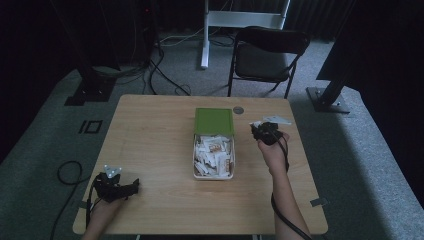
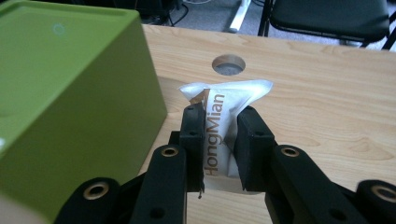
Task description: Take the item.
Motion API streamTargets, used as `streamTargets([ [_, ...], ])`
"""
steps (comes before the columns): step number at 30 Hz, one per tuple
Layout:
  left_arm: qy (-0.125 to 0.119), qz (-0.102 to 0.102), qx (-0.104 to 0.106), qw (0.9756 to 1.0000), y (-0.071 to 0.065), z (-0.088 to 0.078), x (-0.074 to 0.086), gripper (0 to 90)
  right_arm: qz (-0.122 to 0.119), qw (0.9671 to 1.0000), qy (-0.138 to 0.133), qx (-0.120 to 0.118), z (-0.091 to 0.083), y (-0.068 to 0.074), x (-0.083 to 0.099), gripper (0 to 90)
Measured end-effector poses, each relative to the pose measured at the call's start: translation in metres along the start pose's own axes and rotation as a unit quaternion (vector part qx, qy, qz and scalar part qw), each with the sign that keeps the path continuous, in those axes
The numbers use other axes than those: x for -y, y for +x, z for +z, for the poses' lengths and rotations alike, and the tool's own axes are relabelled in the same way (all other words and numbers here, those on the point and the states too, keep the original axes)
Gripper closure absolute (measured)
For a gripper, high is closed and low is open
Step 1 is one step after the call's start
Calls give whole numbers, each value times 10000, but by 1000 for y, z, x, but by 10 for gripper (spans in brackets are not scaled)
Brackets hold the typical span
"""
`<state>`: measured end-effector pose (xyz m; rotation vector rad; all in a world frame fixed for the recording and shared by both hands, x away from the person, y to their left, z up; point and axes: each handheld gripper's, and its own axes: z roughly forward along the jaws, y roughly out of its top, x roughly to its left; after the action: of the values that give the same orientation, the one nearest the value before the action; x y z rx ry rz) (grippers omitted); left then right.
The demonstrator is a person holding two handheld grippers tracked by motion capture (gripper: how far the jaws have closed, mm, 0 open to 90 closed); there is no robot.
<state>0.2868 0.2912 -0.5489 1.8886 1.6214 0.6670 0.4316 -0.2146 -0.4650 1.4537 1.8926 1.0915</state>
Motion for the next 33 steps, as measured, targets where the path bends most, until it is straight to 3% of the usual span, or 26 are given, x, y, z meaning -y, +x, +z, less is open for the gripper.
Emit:
streamTargets([
  [14, -1, 0, 1, 10000, 0, 0, 0, 21, 124, 9989, 446, 103, 47, -7, 18, 749],
  [18, 0, -1, 2, 10000, 0, 0, 0, 21, 143, 9983, 543, 167, 55, -9, 17, 748],
  [24, 0, 0, 1, 10000, 0, 0, 0, 21, 187, 9980, 605, 84, 66, -11, 16, 748],
  [33, -1, -1, 1, 10000, 0, 0, 0, 21, 256, 9965, 783, 104, 80, -15, 26, 747],
])
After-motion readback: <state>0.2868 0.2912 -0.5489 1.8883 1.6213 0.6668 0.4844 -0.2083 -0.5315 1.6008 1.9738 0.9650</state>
